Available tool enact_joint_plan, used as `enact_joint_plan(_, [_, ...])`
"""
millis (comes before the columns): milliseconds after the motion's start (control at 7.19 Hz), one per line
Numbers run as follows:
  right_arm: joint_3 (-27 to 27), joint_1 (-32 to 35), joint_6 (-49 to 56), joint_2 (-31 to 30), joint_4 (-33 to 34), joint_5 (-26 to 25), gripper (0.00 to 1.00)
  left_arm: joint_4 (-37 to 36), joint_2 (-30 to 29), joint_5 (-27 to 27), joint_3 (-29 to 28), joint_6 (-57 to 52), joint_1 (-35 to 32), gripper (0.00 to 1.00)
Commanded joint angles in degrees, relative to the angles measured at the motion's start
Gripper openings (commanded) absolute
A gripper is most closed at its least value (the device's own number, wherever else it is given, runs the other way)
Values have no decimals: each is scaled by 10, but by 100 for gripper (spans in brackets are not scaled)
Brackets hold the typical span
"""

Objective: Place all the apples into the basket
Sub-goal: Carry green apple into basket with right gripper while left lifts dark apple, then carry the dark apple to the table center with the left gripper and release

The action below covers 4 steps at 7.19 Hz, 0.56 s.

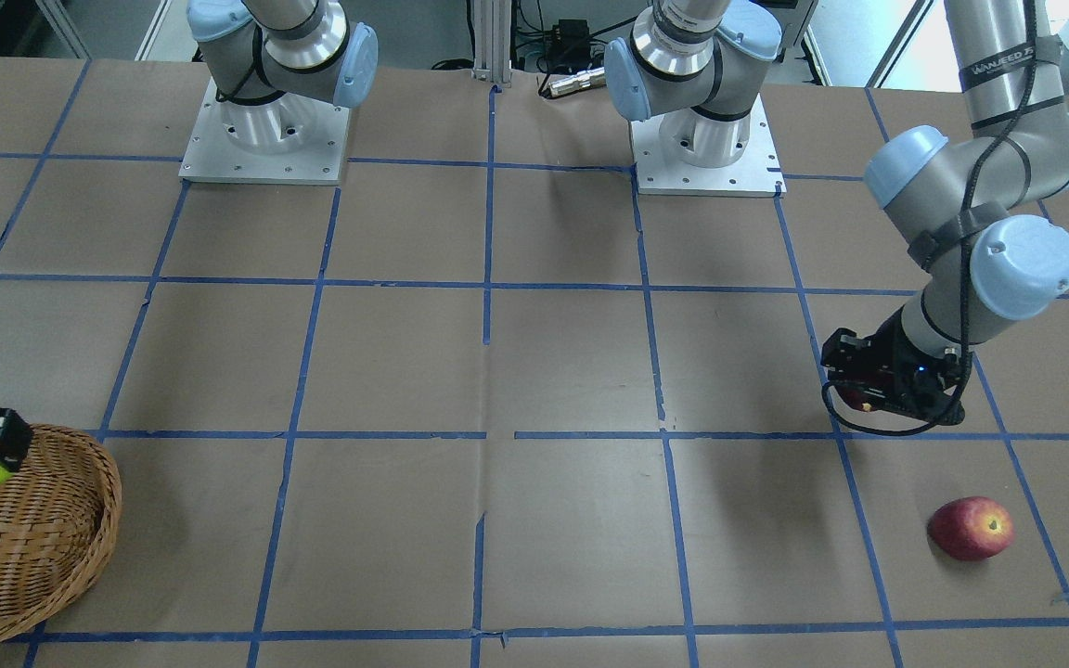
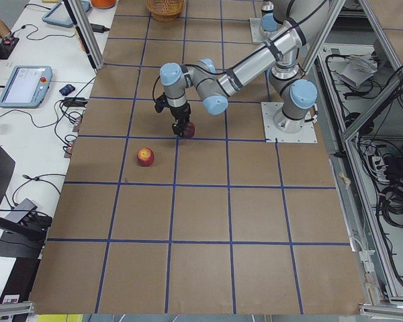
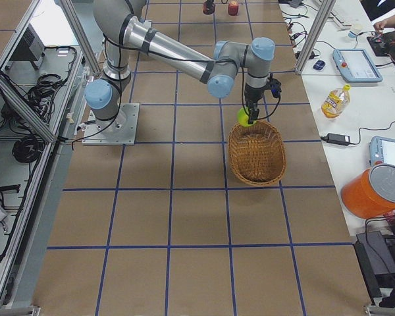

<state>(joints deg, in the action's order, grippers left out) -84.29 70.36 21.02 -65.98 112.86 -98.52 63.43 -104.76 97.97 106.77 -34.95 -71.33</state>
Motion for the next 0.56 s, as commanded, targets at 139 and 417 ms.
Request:
enact_joint_plan(139, [86, -68, 10, 108, 31, -14, 0, 41, -10, -37, -55, 271, -160, 15])
enact_joint_plan(417, [92, -71, 24, 140, 50, -18, 0, 43, -40, -158, -109, 451, -246, 15])
